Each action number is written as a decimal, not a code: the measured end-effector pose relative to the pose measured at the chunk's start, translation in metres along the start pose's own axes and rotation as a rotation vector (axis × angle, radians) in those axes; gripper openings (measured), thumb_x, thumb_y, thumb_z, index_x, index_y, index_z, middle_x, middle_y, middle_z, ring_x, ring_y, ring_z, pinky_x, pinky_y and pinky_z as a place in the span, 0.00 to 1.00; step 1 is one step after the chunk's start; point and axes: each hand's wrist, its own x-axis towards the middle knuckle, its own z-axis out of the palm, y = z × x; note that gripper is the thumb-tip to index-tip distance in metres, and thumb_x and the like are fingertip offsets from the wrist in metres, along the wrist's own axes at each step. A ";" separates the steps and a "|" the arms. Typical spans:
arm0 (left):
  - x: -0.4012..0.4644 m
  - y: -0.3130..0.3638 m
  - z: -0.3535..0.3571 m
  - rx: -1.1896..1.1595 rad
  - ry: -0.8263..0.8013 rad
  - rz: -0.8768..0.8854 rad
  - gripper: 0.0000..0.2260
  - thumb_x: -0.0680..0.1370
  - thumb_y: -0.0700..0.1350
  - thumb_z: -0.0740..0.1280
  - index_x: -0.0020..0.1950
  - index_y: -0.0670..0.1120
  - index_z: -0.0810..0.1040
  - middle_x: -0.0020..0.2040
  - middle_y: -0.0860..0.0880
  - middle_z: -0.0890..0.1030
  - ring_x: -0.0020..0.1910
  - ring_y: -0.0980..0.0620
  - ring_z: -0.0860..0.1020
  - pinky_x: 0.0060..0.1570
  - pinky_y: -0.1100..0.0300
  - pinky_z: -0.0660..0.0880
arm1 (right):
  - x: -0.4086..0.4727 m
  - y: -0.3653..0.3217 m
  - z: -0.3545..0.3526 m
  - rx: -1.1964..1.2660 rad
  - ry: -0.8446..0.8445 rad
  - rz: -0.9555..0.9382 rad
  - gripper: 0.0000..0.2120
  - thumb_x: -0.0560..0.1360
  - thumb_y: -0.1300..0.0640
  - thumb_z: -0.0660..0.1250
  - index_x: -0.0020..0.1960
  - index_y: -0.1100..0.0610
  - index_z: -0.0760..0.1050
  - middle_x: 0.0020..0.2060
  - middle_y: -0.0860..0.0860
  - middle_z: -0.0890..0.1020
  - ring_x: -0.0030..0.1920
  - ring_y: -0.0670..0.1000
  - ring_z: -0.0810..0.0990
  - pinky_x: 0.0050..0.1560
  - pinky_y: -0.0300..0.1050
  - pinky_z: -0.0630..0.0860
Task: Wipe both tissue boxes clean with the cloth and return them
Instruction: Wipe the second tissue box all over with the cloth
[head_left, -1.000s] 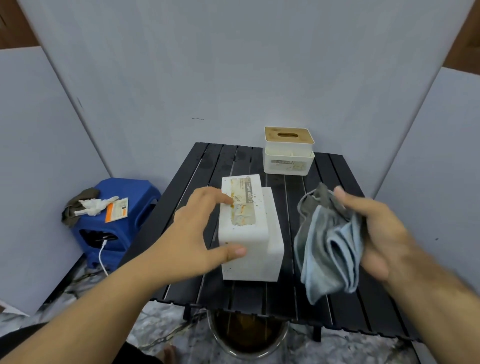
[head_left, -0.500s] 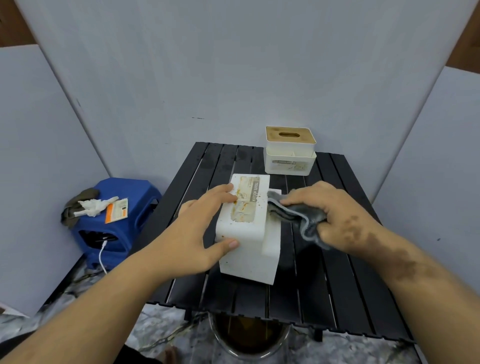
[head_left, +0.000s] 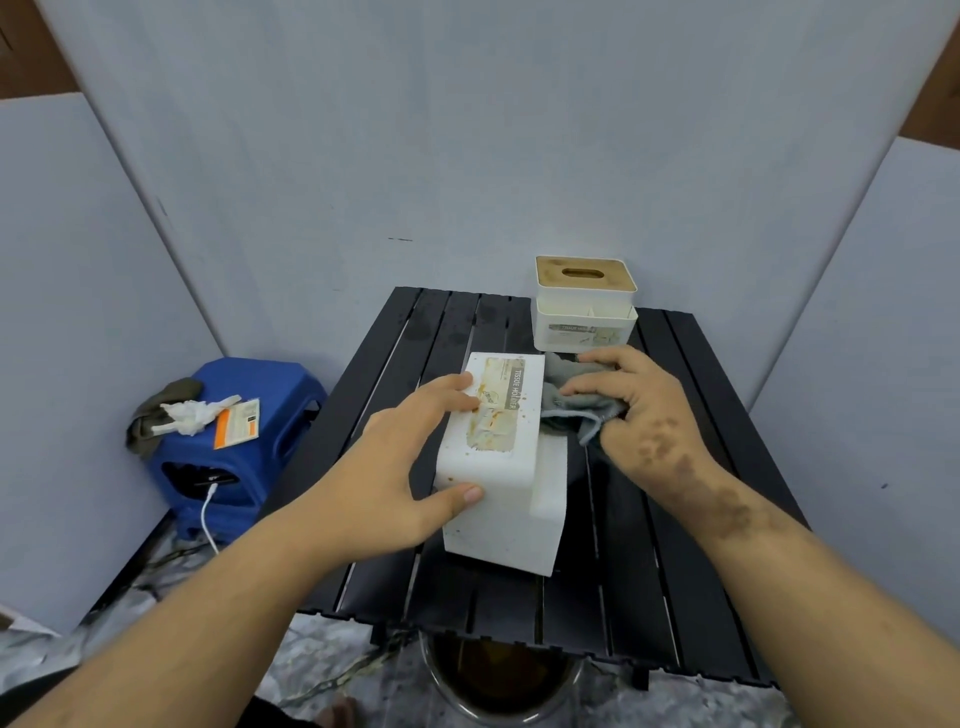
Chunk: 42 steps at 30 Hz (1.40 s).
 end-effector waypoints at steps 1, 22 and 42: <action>0.000 0.000 0.000 0.001 0.000 0.003 0.32 0.72 0.58 0.73 0.73 0.63 0.63 0.79 0.69 0.57 0.76 0.51 0.65 0.74 0.48 0.63 | 0.000 -0.004 0.003 0.016 -0.011 0.051 0.20 0.64 0.76 0.72 0.48 0.55 0.85 0.54 0.48 0.78 0.55 0.44 0.76 0.57 0.25 0.71; 0.001 0.000 0.002 0.004 0.024 0.005 0.32 0.71 0.61 0.73 0.73 0.60 0.66 0.78 0.70 0.58 0.75 0.57 0.65 0.73 0.56 0.60 | -0.001 -0.004 0.009 0.241 -0.156 0.267 0.21 0.71 0.58 0.76 0.61 0.46 0.75 0.53 0.44 0.81 0.52 0.43 0.82 0.54 0.42 0.80; 0.003 0.000 -0.001 -0.044 0.031 -0.019 0.33 0.70 0.61 0.75 0.73 0.60 0.69 0.77 0.69 0.63 0.76 0.56 0.66 0.76 0.42 0.63 | 0.010 -0.009 0.012 0.151 -0.164 0.237 0.19 0.70 0.58 0.77 0.51 0.50 0.69 0.46 0.47 0.84 0.36 0.45 0.83 0.31 0.41 0.79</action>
